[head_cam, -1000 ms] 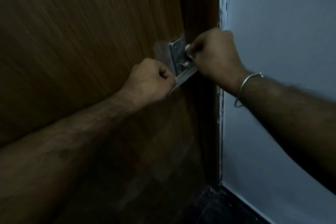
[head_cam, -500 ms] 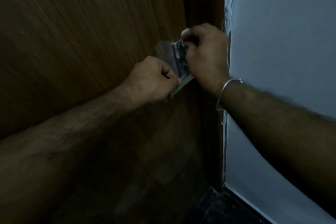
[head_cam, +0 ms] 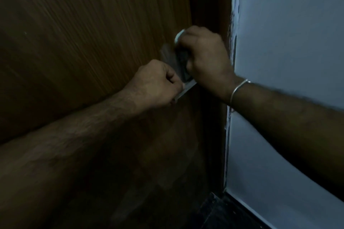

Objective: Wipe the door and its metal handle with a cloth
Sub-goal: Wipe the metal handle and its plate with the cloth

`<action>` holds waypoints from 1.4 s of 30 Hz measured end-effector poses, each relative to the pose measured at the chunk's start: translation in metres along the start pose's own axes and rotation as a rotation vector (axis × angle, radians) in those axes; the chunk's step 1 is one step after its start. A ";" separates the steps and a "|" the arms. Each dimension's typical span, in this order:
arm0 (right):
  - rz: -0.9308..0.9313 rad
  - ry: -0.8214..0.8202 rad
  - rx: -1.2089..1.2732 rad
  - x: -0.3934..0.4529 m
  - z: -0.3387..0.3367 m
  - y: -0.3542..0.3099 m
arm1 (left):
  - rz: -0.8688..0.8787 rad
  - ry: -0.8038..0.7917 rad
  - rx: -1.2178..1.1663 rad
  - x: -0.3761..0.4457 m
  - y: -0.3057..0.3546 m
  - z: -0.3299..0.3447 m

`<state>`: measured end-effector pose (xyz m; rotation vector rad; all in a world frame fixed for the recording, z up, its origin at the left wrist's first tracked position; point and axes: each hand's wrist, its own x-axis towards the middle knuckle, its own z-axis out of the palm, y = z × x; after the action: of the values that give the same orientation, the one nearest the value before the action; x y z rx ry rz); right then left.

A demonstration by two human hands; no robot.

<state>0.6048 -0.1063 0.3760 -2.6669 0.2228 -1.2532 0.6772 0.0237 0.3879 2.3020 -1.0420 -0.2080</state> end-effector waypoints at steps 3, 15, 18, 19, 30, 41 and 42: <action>-0.014 -0.019 0.011 0.003 0.000 0.006 | -0.003 -0.012 0.002 0.000 0.000 -0.002; 0.470 0.256 0.268 0.003 0.017 0.000 | -0.014 -0.004 -0.013 0.002 0.002 -0.002; 0.360 0.285 0.240 0.001 0.020 -0.007 | 0.010 -0.016 -0.011 0.004 -0.001 -0.001; 0.364 0.270 0.221 0.003 0.020 -0.007 | 0.014 -0.026 -0.017 0.003 -0.002 -0.001; 0.356 0.206 0.134 0.006 0.008 -0.008 | -0.037 -0.031 0.018 -0.001 0.005 -0.003; 0.540 0.308 0.529 -0.029 0.003 0.015 | -0.092 0.009 -0.160 -0.020 0.007 -0.003; 0.516 0.361 0.501 -0.026 0.005 0.013 | -0.084 0.015 -0.150 -0.021 0.008 0.000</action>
<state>0.5920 -0.1130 0.3505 -1.8011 0.5274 -1.3710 0.6578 0.0348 0.3910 2.2098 -0.8923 -0.2919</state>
